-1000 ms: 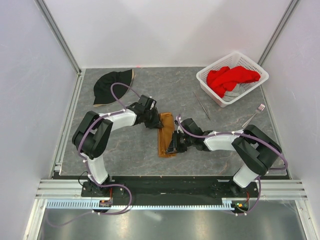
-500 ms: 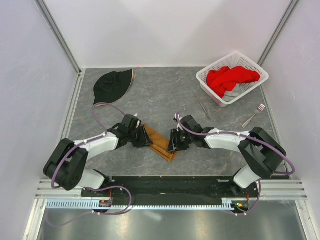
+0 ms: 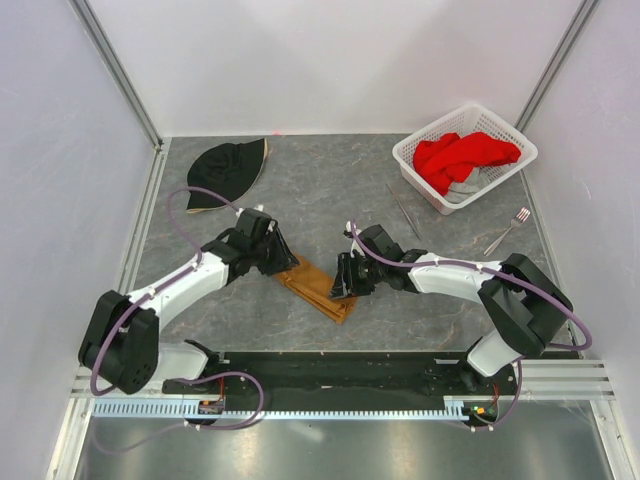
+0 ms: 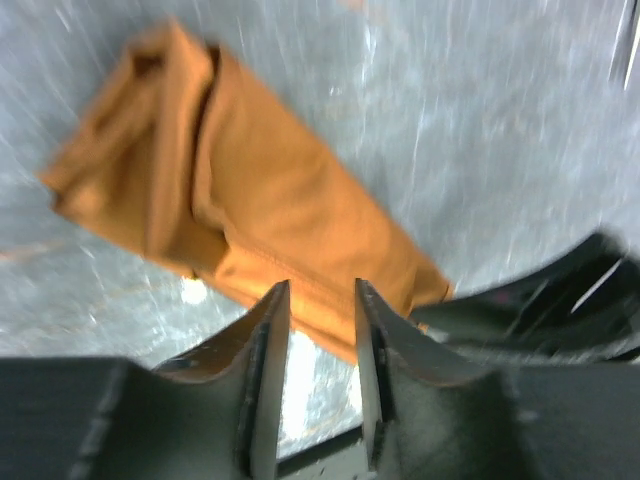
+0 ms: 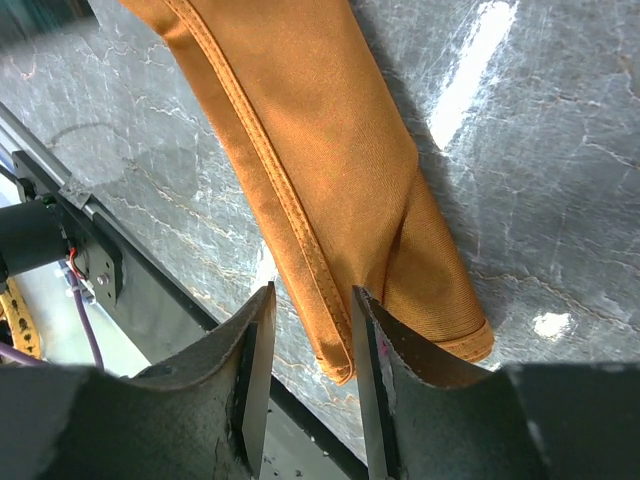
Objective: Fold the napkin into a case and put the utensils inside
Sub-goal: Rotate the smaller rectangle-folded napkin at the center of the board, then grasp the top corner of the smaller rectangle folded napkin at the center of the board.
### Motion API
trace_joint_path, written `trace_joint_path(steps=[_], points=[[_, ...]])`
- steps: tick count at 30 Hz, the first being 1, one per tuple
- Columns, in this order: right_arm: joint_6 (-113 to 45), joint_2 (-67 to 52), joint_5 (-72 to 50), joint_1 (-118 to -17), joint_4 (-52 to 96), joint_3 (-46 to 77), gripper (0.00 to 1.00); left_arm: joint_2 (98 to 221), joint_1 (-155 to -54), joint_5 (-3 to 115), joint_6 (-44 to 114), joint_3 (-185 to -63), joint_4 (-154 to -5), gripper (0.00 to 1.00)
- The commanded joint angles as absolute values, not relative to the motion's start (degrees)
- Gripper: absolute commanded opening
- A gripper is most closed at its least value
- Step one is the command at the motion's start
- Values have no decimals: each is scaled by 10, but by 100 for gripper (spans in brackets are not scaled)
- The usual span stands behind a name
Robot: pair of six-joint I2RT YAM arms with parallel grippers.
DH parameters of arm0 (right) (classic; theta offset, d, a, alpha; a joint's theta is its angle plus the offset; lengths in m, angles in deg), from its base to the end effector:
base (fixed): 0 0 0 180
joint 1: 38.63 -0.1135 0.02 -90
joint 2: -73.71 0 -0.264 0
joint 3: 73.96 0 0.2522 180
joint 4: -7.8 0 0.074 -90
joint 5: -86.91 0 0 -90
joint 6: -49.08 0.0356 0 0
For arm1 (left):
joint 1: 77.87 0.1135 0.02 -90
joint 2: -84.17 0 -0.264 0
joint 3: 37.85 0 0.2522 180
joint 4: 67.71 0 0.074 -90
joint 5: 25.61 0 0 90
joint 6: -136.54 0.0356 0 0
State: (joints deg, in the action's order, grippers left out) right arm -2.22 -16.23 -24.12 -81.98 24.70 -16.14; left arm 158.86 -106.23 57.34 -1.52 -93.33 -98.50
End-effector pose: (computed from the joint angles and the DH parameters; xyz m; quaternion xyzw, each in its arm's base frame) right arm 0.2120 0.2177 0.1625 -0.1012 0.9177 0.3549 0.1474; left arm 0.2256 -0.1267 0.2014 -0.1397 0.9277 -0.2566 0.2325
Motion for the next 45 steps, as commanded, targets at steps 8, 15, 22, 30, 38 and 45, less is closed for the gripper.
trace_joint_path(steps=[8,15,22,30,38,45], points=[[-17,-165,-256,-824,199,-196,41,1695,-1038,639,21,-1007,-1026,22],[-21,-159,-248,-825,176,-236,41,1679,-1027,646,43,-1005,-1012,20],[-65,-147,-236,-827,215,-163,44,1582,-1027,602,44,-1022,-1040,41],[-145,-261,-193,-863,249,38,64,1457,-1009,753,-11,-999,-1177,42],[-167,-377,-122,-916,281,180,73,1421,-969,779,-34,-987,-1265,44],[-172,-415,-110,-924,288,222,67,1397,-959,742,-34,-964,-1258,43]])
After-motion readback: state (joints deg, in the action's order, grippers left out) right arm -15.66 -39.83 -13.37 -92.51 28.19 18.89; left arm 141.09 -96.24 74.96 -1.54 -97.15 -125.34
